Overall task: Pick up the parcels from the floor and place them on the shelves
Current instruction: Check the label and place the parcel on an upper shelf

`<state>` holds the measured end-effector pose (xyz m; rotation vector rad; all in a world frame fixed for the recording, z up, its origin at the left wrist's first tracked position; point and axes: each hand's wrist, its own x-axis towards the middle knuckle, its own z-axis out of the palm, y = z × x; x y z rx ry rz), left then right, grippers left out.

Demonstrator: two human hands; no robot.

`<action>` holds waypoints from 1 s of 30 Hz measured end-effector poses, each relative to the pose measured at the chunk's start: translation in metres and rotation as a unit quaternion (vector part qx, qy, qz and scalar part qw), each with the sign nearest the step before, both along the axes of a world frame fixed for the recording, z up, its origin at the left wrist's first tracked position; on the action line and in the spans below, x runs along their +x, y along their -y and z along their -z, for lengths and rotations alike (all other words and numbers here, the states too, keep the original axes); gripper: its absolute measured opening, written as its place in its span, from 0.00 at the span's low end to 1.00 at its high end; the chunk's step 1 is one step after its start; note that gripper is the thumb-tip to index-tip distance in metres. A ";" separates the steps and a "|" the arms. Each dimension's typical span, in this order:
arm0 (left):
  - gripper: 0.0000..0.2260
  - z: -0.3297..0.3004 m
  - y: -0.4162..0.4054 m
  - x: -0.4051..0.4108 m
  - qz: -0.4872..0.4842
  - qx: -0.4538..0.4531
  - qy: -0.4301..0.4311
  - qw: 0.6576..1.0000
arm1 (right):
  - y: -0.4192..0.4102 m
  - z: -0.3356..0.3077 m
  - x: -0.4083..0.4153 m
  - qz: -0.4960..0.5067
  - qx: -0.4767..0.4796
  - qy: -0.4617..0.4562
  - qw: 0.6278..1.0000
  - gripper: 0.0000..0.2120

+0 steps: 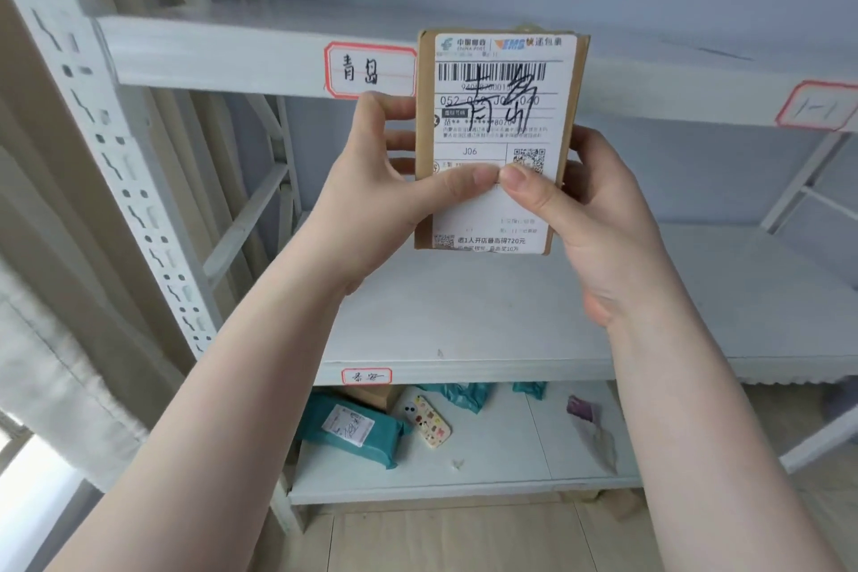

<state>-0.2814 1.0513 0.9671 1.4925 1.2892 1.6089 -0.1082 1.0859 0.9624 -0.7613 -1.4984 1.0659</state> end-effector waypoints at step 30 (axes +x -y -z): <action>0.27 -0.104 -0.080 0.007 -0.042 0.112 -0.025 0.993 | -0.095 -0.107 0.001 -0.023 0.080 -0.014 0.996 0.30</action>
